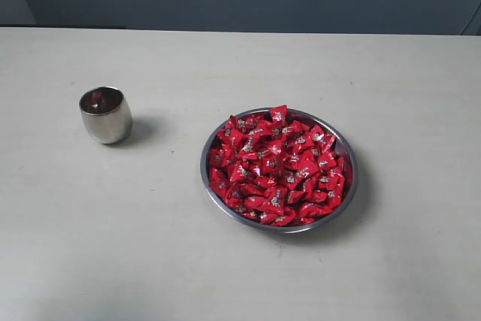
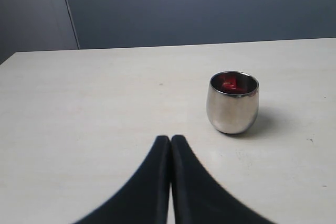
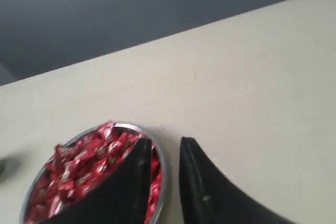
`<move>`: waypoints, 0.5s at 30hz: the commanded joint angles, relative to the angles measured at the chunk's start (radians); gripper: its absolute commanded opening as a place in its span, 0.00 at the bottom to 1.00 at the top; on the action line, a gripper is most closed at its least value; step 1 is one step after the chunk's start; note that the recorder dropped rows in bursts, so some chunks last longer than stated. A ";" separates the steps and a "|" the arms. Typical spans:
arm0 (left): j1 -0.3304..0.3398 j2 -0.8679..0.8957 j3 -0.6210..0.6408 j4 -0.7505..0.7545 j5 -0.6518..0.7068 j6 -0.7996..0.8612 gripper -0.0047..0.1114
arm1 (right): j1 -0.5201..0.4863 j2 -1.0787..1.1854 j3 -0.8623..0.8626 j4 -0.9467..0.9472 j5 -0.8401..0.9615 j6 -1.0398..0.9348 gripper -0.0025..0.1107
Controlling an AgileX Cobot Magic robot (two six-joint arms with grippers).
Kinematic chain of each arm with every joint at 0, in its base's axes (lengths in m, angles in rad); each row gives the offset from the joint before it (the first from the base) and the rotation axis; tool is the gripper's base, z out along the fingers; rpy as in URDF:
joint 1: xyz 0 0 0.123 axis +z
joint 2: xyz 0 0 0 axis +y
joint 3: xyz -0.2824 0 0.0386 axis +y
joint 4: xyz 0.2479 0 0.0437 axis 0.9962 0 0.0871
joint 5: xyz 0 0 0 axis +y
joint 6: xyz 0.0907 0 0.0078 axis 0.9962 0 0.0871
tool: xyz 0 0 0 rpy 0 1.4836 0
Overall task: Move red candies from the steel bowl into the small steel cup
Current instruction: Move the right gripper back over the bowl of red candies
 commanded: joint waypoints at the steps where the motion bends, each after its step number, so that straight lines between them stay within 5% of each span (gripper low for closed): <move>1: 0.001 -0.004 0.004 -0.002 0.001 -0.001 0.04 | 0.023 0.059 0.003 0.324 0.187 -0.252 0.20; 7: 0.001 -0.004 0.004 -0.002 0.001 -0.001 0.04 | 0.026 0.203 0.003 0.656 0.356 -0.645 0.20; 15: 0.001 -0.004 0.004 -0.002 0.001 -0.001 0.04 | 0.026 0.463 -0.048 0.664 0.184 -0.859 0.20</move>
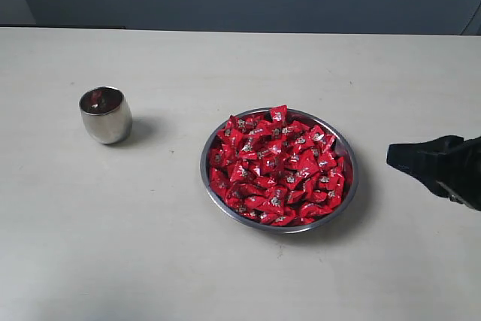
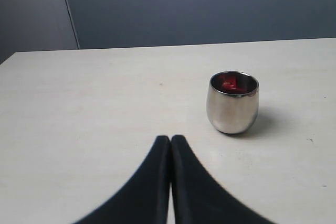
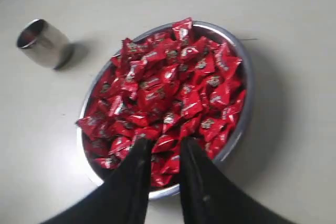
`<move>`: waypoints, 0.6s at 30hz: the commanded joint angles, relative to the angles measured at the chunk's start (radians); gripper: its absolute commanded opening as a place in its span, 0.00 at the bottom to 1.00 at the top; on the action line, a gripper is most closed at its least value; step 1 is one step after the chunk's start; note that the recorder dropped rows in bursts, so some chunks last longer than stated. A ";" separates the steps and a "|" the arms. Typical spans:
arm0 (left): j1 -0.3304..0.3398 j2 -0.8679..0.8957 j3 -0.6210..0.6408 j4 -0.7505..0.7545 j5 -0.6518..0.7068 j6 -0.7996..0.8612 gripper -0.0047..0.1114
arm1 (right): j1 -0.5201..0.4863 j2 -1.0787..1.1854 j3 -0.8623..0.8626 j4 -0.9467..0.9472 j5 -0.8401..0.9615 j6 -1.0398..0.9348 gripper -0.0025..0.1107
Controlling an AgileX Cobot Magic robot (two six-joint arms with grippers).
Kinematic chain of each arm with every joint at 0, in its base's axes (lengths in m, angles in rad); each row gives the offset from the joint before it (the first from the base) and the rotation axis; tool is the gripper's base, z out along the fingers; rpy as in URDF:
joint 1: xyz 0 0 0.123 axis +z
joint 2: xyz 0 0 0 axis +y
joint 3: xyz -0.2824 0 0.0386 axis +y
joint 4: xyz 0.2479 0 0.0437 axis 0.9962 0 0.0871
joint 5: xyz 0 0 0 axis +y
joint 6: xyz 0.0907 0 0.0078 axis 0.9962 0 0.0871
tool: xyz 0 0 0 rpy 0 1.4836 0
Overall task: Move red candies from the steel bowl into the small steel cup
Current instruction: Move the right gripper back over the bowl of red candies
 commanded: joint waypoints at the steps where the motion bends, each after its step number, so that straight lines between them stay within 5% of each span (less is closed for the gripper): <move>1: 0.001 -0.004 0.004 -0.002 0.001 -0.001 0.04 | 0.001 0.139 -0.074 0.023 -0.070 -0.127 0.20; 8: 0.001 -0.004 0.004 -0.002 0.001 -0.001 0.04 | 0.017 0.385 -0.180 0.076 -0.045 -0.357 0.20; 18: 0.001 -0.004 0.004 -0.002 0.001 -0.001 0.04 | 0.226 0.678 -0.326 0.135 -0.134 -0.346 0.20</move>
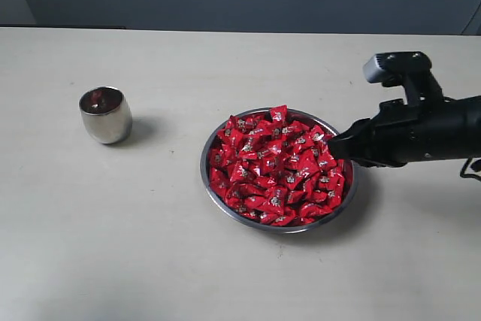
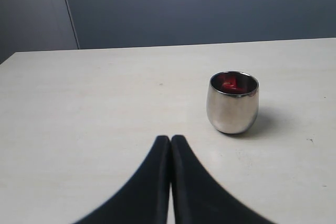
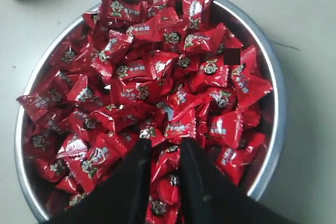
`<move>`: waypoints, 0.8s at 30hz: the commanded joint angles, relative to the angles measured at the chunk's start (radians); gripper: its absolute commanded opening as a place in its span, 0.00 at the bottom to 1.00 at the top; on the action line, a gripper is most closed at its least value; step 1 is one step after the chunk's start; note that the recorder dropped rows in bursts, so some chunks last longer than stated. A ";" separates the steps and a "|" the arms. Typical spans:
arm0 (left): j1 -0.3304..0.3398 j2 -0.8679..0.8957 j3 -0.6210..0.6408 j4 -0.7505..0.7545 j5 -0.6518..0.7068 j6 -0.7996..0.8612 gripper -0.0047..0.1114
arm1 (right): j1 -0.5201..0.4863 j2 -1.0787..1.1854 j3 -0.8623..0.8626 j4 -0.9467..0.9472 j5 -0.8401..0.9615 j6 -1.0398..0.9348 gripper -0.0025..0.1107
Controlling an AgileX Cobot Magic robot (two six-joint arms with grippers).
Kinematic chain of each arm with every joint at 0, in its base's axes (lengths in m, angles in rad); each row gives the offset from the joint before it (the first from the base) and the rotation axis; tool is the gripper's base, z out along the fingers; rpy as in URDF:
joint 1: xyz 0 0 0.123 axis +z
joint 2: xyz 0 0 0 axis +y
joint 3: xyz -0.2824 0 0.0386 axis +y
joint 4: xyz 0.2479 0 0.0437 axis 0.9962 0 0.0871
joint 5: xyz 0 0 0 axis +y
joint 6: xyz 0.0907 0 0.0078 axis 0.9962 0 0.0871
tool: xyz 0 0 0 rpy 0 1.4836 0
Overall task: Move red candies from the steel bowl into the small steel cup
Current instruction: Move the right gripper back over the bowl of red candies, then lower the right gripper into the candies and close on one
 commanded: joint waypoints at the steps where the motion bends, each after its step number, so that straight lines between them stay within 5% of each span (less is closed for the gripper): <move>1: 0.001 -0.004 0.004 -0.002 0.001 -0.001 0.04 | 0.056 0.093 -0.058 0.034 -0.041 0.040 0.20; 17: 0.001 -0.004 0.004 -0.002 0.001 -0.001 0.04 | 0.082 0.281 -0.196 -0.008 0.100 0.032 0.20; 24: 0.001 -0.004 0.004 -0.002 0.001 -0.001 0.04 | 0.129 0.284 -0.197 -0.020 0.081 0.058 0.40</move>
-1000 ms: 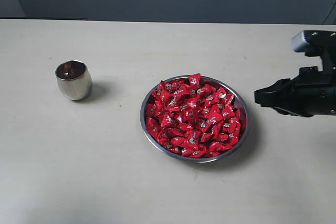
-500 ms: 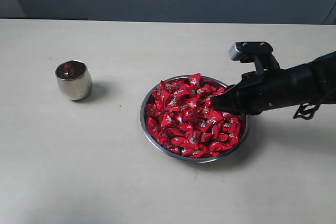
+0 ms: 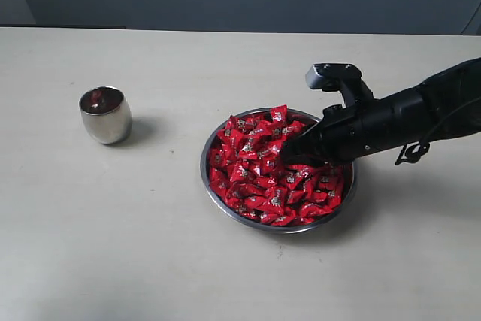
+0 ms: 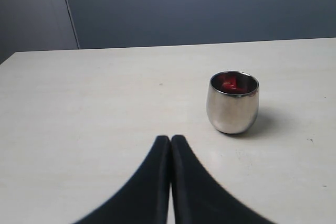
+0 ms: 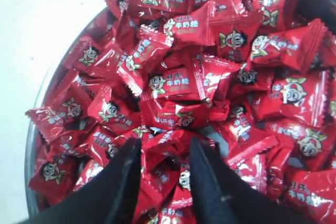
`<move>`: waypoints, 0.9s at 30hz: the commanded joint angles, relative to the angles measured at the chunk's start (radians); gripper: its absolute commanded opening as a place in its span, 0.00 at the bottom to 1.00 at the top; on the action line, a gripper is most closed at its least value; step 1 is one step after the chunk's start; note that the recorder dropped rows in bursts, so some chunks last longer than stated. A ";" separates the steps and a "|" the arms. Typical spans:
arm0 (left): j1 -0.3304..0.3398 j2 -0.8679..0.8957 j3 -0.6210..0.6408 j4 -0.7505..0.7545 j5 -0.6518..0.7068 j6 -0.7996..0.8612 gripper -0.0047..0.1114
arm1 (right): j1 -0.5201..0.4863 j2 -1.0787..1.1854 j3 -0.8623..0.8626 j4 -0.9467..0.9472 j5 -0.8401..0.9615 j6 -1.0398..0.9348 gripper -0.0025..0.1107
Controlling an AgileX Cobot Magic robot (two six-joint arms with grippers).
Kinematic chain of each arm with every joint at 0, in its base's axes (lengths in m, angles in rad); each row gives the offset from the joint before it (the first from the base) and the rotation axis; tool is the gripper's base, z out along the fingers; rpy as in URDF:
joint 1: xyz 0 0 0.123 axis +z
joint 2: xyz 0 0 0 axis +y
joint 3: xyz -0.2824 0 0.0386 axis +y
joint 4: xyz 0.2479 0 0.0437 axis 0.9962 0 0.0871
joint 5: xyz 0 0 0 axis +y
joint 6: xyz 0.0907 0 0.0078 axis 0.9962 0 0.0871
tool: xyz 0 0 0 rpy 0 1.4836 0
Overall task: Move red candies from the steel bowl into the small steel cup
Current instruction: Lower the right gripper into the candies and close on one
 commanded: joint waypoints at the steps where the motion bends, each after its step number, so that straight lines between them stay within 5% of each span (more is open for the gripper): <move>1: 0.001 -0.004 0.004 -0.002 0.001 -0.001 0.04 | 0.040 0.002 -0.005 -0.013 -0.026 0.010 0.40; 27: 0.001 -0.004 0.004 -0.002 0.001 -0.001 0.04 | 0.064 0.093 -0.073 0.009 -0.043 0.124 0.40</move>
